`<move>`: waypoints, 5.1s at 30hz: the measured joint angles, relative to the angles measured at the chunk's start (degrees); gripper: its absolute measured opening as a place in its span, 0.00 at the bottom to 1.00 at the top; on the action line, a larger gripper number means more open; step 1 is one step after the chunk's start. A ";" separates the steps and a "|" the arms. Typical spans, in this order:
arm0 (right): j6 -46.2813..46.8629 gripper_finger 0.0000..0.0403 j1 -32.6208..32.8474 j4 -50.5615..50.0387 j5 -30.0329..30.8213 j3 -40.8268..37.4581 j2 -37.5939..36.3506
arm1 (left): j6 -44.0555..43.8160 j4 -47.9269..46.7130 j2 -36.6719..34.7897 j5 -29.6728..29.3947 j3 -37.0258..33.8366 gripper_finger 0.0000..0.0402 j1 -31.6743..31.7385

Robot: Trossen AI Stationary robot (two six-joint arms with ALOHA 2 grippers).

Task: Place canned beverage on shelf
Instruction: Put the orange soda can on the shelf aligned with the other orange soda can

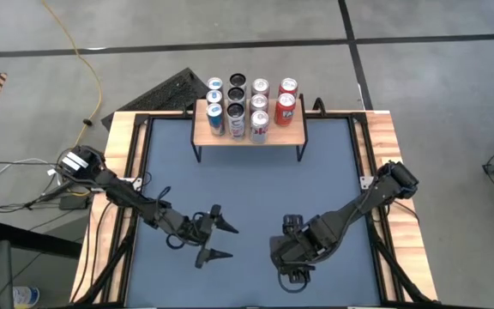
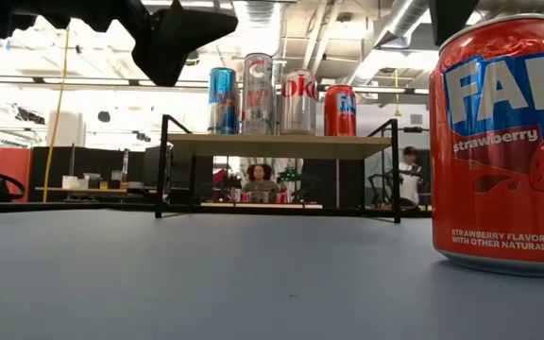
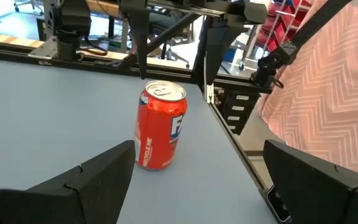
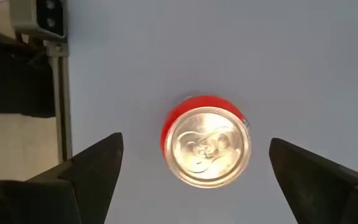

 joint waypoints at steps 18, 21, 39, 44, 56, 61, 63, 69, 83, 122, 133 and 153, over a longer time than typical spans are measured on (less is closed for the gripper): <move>4.23 0.95 -1.20 2.89 0.21 -5.03 0.19 | -0.50 0.00 0.00 0.14 0.00 0.85 -0.12; 4.23 0.95 -1.34 4.07 0.21 -7.23 0.13 | -0.57 0.00 0.00 0.12 0.00 0.85 -0.12; 2.47 0.80 -1.63 8.36 0.06 -10.23 0.15 | -0.65 0.09 0.00 -0.94 0.00 0.85 -0.17; 2.50 0.70 -1.61 8.29 0.10 -10.21 0.13 | -1.05 0.07 0.02 -0.95 0.00 0.85 -0.17; 0.08 0.64 -2.32 6.16 0.10 -10.34 -2.36 | -1.44 0.02 0.02 -0.85 0.00 0.85 -0.22; -0.21 0.64 -5.03 2.30 0.20 -10.29 -7.15 | -1.44 0.01 0.02 -0.79 0.00 0.85 -0.30; -1.22 0.64 -6.67 1.05 1.10 -10.29 -9.63 | -1.44 0.00 0.02 -0.77 0.00 0.85 -0.30; -6.48 0.63 -15.08 -3.04 3.38 -10.23 -15.61 | -1.09 -0.02 0.02 -0.77 0.00 0.85 -0.30; -26.56 0.63 -36.03 -6.51 3.38 -2.77 -16.92 | -1.03 -0.39 0.04 -1.14 0.02 0.85 -0.30; -50.00 0.63 -55.30 -8.10 3.23 5.38 -12.31 | -0.09 -0.90 0.04 -2.81 0.02 0.85 2.59; -49.12 0.73 -55.32 -8.06 3.34 5.25 -12.24 | -0.20 -0.85 0.04 -4.08 0.02 0.85 2.59; -49.44 0.83 -55.58 -8.03 13.34 5.06 -12.10 | 0.02 -0.83 0.04 -4.27 0.02 0.85 2.59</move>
